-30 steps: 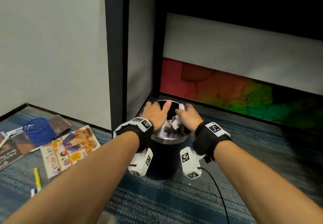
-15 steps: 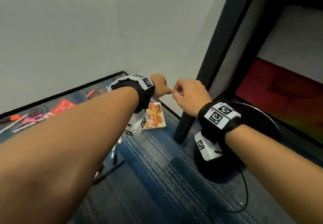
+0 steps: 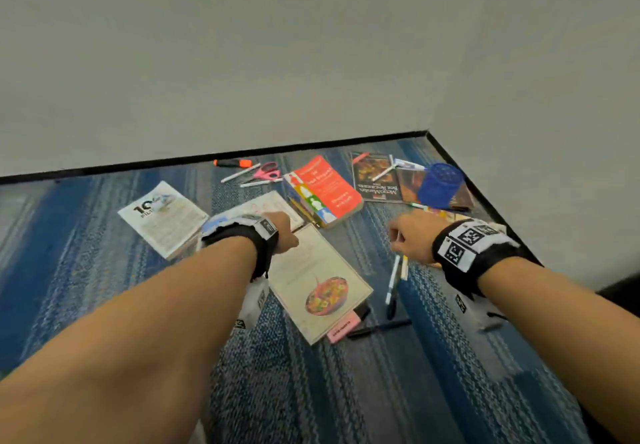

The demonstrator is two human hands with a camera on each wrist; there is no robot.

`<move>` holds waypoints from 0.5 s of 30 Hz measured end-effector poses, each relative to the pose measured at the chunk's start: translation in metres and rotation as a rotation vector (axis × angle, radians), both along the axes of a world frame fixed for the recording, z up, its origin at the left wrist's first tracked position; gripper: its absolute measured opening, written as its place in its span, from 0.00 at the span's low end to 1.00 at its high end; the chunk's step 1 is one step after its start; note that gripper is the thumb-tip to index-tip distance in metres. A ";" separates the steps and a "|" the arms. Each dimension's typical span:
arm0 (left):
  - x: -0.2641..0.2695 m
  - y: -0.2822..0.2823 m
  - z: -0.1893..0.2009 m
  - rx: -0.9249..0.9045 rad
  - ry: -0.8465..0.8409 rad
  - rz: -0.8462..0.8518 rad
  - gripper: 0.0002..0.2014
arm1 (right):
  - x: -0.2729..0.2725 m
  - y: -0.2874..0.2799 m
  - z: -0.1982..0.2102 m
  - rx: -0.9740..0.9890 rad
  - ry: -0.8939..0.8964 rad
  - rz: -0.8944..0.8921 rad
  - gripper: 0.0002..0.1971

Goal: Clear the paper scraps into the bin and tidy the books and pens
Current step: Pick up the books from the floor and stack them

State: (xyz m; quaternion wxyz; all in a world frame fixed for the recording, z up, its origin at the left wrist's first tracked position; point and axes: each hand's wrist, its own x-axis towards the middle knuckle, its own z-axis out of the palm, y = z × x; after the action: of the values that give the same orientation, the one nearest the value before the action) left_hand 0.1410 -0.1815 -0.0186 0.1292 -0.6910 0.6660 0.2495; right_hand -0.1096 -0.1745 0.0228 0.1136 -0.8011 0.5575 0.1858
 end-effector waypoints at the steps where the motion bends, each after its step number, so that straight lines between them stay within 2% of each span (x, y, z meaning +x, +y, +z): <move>1: 0.014 0.004 -0.018 0.042 0.003 0.020 0.17 | 0.015 -0.003 -0.011 0.043 0.035 0.030 0.11; 3: 0.037 0.010 -0.058 0.113 0.049 0.067 0.16 | 0.044 -0.008 -0.028 0.125 0.136 0.088 0.12; 5: 0.049 0.014 -0.090 0.140 0.102 0.151 0.23 | 0.067 -0.019 -0.041 0.175 0.239 0.147 0.11; 6: 0.053 0.017 -0.102 0.136 0.132 0.215 0.28 | 0.077 -0.027 -0.043 0.190 0.272 0.157 0.09; 8: 0.057 0.021 -0.120 0.123 0.197 0.411 0.30 | 0.102 -0.049 -0.041 0.179 0.289 0.165 0.05; 12: 0.043 0.024 -0.137 0.256 0.489 0.829 0.31 | 0.140 -0.079 -0.049 0.141 0.221 0.077 0.11; 15: 0.024 0.019 -0.130 0.240 0.551 0.996 0.30 | 0.151 -0.080 -0.085 0.237 0.231 0.015 0.17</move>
State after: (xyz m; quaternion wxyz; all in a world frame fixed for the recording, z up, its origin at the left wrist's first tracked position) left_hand 0.1650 -0.1625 -0.1482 -0.1045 -0.8109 0.2369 0.5247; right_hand 0.0418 -0.2542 -0.0618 0.1413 -0.7597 0.5349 0.3419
